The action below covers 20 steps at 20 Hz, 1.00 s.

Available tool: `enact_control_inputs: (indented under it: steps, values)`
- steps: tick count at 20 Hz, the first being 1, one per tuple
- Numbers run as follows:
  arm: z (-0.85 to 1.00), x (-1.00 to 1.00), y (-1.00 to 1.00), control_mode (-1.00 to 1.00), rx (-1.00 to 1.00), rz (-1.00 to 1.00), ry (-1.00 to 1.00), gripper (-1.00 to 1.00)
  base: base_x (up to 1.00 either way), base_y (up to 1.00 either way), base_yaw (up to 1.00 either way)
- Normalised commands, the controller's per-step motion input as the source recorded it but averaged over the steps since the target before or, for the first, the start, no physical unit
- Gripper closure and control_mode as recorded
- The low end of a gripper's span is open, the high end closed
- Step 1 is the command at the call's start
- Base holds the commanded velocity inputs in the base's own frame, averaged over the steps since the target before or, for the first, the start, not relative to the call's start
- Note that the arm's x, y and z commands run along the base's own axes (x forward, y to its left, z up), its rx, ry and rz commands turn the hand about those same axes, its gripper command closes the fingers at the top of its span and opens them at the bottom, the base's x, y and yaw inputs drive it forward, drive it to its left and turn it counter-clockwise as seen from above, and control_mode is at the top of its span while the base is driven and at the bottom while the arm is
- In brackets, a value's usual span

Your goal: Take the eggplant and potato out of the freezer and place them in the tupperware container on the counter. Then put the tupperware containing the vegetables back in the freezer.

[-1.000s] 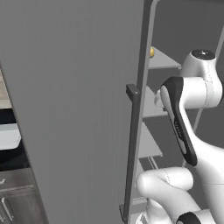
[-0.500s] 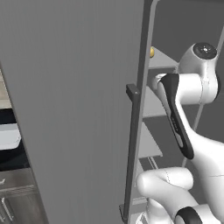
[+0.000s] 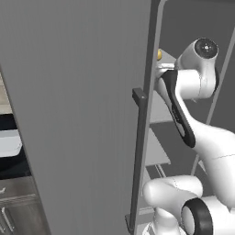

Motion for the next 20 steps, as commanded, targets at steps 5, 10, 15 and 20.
enact_control_inputs:
  steps: [5, 10, 15, 20]
  values:
    - [0.41, 0.56, 0.00, -1.00, 0.00, 0.00, -0.04, -1.00, 0.00, 0.00, 0.00]
    - [0.30, 0.59, 0.00, -1.00, 0.00, 0.00, 0.00, -1.00, 0.00, 0.00, 0.00]
    - [0.07, 0.59, -0.04, -1.00, 0.00, 0.00, 0.00, -1.00, 0.00, 0.00, 0.00]
    - [0.00, 0.65, -0.14, -1.00, 0.00, 0.01, 0.00, -1.00, 0.00, 0.00, 0.00]
